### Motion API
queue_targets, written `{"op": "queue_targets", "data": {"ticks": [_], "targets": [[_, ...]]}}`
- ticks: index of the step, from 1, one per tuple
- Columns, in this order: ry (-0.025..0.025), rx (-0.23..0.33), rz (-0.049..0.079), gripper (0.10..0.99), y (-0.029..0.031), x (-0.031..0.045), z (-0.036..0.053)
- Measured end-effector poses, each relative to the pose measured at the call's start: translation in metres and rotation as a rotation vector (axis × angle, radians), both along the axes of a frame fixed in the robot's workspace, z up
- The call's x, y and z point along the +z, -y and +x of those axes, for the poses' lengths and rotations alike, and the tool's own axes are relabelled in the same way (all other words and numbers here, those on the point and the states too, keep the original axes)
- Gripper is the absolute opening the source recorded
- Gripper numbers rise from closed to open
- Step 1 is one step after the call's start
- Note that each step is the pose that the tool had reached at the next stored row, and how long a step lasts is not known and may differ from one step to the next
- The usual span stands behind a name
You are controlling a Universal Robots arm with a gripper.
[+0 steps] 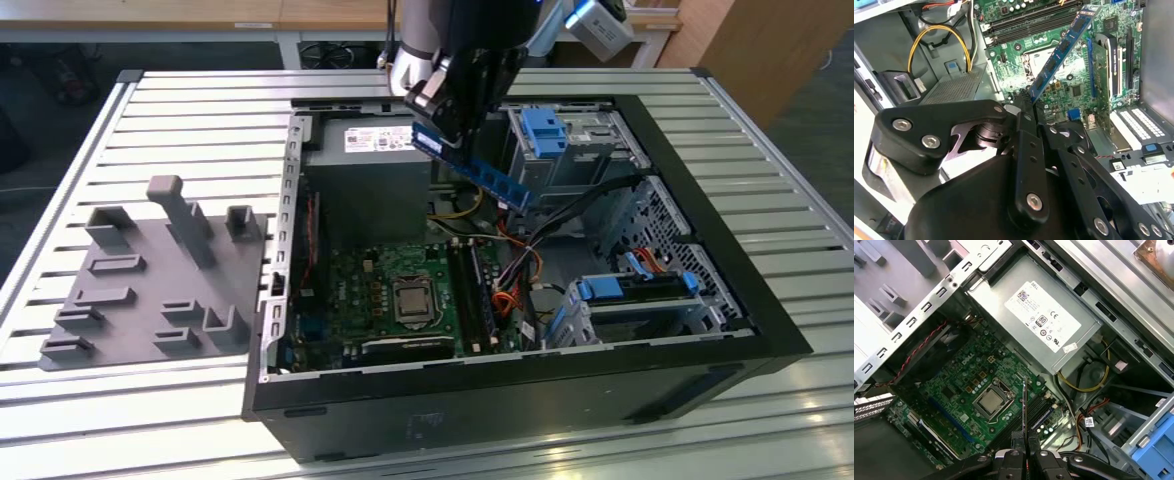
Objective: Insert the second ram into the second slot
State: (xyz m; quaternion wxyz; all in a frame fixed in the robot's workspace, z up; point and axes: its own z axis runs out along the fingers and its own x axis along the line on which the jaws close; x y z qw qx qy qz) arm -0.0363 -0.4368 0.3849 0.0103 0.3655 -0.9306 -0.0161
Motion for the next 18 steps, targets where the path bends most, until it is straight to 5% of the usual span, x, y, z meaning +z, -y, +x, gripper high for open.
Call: {"op": "queue_targets", "data": {"ticks": [18], "targets": [[0.0000,-0.060,0.000,0.137,0.0000,0.0000,0.0000]]}}
